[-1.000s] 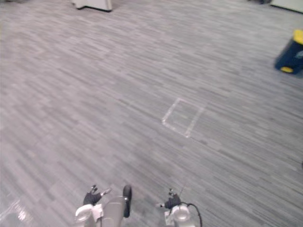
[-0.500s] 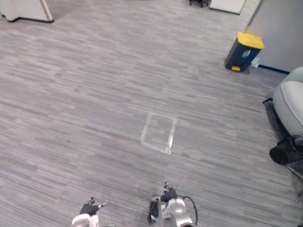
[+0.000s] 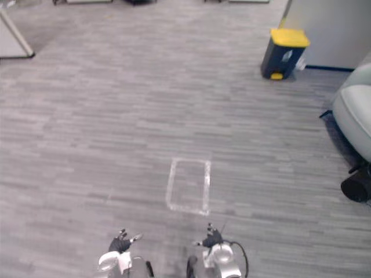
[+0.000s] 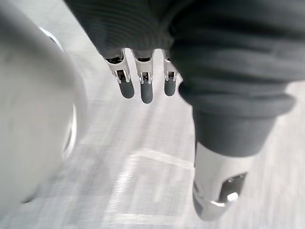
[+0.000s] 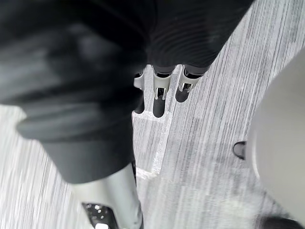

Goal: Organize the slippers on the shoe rack

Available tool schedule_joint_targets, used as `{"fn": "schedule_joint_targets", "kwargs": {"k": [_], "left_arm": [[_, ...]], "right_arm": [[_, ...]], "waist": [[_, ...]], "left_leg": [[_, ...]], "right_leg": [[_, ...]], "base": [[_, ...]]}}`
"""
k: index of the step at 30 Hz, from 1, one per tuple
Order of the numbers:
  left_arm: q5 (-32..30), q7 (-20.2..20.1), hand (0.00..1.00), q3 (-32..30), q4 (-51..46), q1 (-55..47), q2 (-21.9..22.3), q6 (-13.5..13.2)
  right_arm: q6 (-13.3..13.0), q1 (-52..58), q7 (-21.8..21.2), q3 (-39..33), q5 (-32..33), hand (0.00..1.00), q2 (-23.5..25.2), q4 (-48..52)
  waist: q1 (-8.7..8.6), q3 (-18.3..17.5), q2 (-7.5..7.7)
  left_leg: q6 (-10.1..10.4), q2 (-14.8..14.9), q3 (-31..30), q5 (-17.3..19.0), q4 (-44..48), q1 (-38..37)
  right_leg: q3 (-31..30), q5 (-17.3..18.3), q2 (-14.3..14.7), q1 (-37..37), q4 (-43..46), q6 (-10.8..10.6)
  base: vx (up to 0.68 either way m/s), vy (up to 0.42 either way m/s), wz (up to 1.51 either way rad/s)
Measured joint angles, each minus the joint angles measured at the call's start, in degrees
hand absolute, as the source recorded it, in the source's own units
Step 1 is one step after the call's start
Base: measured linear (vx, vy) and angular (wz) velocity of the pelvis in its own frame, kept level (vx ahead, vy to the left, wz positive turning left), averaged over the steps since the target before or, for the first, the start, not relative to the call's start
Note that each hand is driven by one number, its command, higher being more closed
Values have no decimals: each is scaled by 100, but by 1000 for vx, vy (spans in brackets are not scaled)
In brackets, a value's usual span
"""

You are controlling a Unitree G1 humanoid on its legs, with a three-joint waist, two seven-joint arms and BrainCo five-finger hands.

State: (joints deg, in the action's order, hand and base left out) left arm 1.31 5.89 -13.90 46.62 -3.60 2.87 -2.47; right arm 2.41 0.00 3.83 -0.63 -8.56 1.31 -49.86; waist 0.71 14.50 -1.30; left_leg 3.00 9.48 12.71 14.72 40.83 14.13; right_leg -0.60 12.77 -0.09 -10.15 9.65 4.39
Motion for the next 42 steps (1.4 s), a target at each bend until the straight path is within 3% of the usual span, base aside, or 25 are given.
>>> {"fn": "schedule_joint_targets", "kwargs": {"k": [1, 2, 3, 4, 5, 6, 7, 8, 9, 11, 13, 16, 19, 20, 21, 23, 26, 27, 29, 32, 35, 37, 38, 39, 42], "left_arm": [[0, 0, 0, 26, -17, 5, 1, -35], [1, 1, 0, 31, -15, 8, -4, -51], [3, 20, 0, 165, 78, -13, -9, -77], [5, 20, 0, 209, 140, -10, 0, -79], [6, 12, 0, 254, 158, 13, -64, -77], [1, 16, 0, 256, 245, 40, -222, -72], [0, 15, 0, 259, 256, 41, -286, -61], [0, 15, 0, 258, 266, 42, -292, -61], [1, 21, 0, 284, 362, 40, -341, -61], [0, 27, 0, 451, 507, 22, -462, -39], [0, 31, 0, 719, 750, 7, -557, -5], [-2, 29, 0, 832, 790, 4, -582, 38], [-13, 6, 0, 964, 882, 44, -624, 48], [-20, 1, 0, 1056, 896, 30, -692, 41], [-24, -7, 0, 1063, 907, 38, -735, 36], [-147, -51, 0, 1055, 983, 33, -543, 55], [-234, -115, 0, 931, 852, 43, -465, 61], [-239, -116, 0, 754, 686, -70, -419, 57], [-234, -115, 0, 608, 511, -152, -408, 47], [-238, -113, 0, 539, 442, -174, -371, 37], [-239, -107, 0, 467, 423, -154, -367, 27], [-234, -92, 0, 470, 407, -151, -380, 7], [-229, -73, 0, 490, 468, -156, -343, -11], [-193, -48, 0, 469, 583, -155, -270, -48], [-234, -34, 0, 453, 634, -118, -513, -48]], "right_arm": [[-1, -5, 21, -90, 0, 0, 10, -66], [-1, -1, 28, -111, -1, 0, 9, -71], [-12, 41, 76, -141, -2, 0, -59, -112], [-10, 86, 80, -139, -2, 0, -94, -156], [-10, 72, 80, -141, -3, 0, -104, -212], [-12, 86, 77, -135, -5, 0, 19, -268], [-23, 133, 80, -151, -8, 0, 81, -268], [-23, 129, 77, -150, -8, 0, 81, -277], [-21, 121, 67, -145, -22, 0, 85, -299], [-48, 60, 28, -111, -32, 0, 98, -304], [-98, -35, -3, -64, -36, 0, 69, -330], [-137, -97, -33, 21, -43, 0, 42, -343], [-134, -216, -36, 71, -41, 0, -52, -341], [-129, -206, -35, 79, -45, 0, -87, -359], [-129, -188, -44, 77, -33, 0, -107, -334], [-135, -234, -30, 47, -46, 0, -289, -335], [-112, -151, -29, -144, -42, 0, -359, -224], [-77, 9, -20, -139, -38, 0, -361, -44], [-72, 86, 23, -129, -33, 0, -339, -3], [-50, 137, 73, -143, -21, 0, -298, -54], [-19, 111, 90, -157, -20, 0, -211, -48], [-18, 114, 94, -194, -21, 0, -167, -46], [-21, 157, 92, -224, -22, 0, -174, -51], [-29, 171, 87, -287, -25, 0, -175, -96], [-20, 337, 64, -312, -32, 0, 152, -79]], "waist": [[33, -12, 47], [40, -12, 49], [55, -94, -95], [74, -121, -128], [105, -151, -113], [122, -301, 173], [122, -373, 295], [137, -372, 304], [181, -360, 334], [196, -321, 296], [50, -298, 208], [-26, -302, 206], [-81, -270, 196], [-85, -261, 292], [-91, -250, 377], [-137, -289, 75], [-173, -225, -80], [-159, -195, -89], [-107, -193, -83], [-38, -233, 10], [1, -223, 74], [9, -200, 121], [25, -260, 37], [68, -374, -149], [172, -578, 321]], "left_leg": [[51, -281, -336, -145, -997, 93], [56, -347, -441, -222, -1254, 97], [158, -464, -919, -808, -2538, 84], [216, -439, -940, -1269, -2471, 74], [82, -484, -913, -1403, -2304, 70], [-39, -660, -695, -1048, -2113, 72], [-132, -724, -504, -792, -1983, 12], [-159, -729, -447, -754, -1946, -31], [-314, -737, -136, -521, -1913, -387], [-386, -826, 100, -305, -2118, -986], [-417, -892, 240, -264, -2629, -1759], [-420, -836, 255, -264, -3081, -2258], [-413, -775, 277, -260, -3481, -2636], [-296, -900, 234, -191, -3577, -2816], [-195, -984, 176, -123, -3577, -2914], [-94, -773, 55, -32, -3363, -2972], [93, -387, -81, -8, -1158, -2118], [405, -3, -159, -185, 278, -1607], [377, 271, -109, -93, 1191, -1327], [167, 252, 54, 241, 859, -930], [159, -199, -495, 380, -654, -593], [165, -556, -1217, 174, -1476, -523], [194, -649, -1725, -395, -2044, -558], [376, -487, -1853, -792, -2179, -542], [114, -684, -984, -560, -2396, -855]], "right_leg": [[-177, 94, -198, -87, -29, -137], [-212, 127, -235, -116, -46, -191], [-436, 284, -274, -299, -201, -446], [-518, 360, -279, -368, -201, -504], [-601, 421, -366, -439, -178, -563], [-645, 422, -611, -330, 95, -559], [-711, 397, -732, -56, 678, -593], [-760, 377, -740, 29, 894, -626], [-904, 174, -818, 467, 2059, -911], [-695, 56, -971, 1030, 3519, -1118], [342, 356, -1178, 1519, 4279, -741], [1065, 563, -945, 1975, 3671, -584], [1513, 237, -645, 2423, 2132, -488], [1534, -555, -566, 2406, 1335, -276], [1465, -952, -572, 2450, 1268, 52], [1550, -595, -469, 2377, 1456, -20], [1567, -315, -284, 1949, 1128, -73], [1510, -214, -70, 1564, 971, 82], [1333, -1, 81, 1220, 960, 215], [787, 69, 97, 835, 824, 198], [76, 55, -56, 763, 795, 104], [-264, 128, -187, 631, 797, -104], [-439, 209, -157, 612, 797, -329], [-690, 396, -24, 596, 787, -556], [-1124, 373, -470, 742, 851, -797]], "base": [[536, 245, -105], [609, 415, -108], [517, 396, -84], [625, 486, -93], [415, 319, -58], [506, 336, -57], [490, 303, -46], [474, 292, -71], [358, 231, -69], [444, 273, -85], [415, 221, -43], [368, 78, -1], [386, -14, 8], [309, -49, 11], [407, -82, 2], [467, -165, 0], [346, -151, 0], [395, -135, -23], [444, -66, -65], [372, 1, -102], [363, 173, -125], [341, 276, -108], [265, 319, -115], [245, 338, -117], [178, 300, -120]]}}
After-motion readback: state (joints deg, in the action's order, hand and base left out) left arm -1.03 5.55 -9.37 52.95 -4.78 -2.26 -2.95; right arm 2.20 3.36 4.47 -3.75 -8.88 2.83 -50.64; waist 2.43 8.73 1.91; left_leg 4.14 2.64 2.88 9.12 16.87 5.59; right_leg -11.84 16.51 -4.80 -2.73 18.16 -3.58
